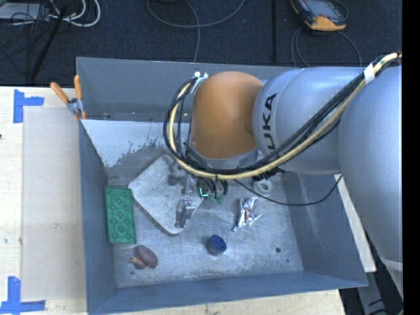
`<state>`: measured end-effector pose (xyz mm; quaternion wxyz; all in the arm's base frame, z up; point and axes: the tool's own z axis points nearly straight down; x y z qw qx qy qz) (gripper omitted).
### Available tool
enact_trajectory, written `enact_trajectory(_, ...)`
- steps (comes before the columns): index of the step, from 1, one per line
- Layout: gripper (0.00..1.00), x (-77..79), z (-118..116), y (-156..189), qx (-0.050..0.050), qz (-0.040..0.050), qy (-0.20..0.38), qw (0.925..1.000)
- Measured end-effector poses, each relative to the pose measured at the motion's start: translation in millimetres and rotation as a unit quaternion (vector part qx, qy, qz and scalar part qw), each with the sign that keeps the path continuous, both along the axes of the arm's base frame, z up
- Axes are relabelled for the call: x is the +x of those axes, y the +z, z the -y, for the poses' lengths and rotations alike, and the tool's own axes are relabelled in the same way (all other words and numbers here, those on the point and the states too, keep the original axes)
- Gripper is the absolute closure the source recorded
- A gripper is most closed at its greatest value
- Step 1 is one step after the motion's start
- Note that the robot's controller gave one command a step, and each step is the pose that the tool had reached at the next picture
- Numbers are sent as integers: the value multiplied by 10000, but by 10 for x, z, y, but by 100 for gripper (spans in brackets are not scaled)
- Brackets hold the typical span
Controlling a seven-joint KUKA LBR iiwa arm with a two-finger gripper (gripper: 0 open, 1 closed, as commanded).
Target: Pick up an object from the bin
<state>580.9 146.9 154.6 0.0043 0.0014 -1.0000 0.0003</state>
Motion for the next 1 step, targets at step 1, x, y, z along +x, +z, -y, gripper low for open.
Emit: enact_trajectory(1, 0, -698, 645, -775, -12, -24, 487, 9988)
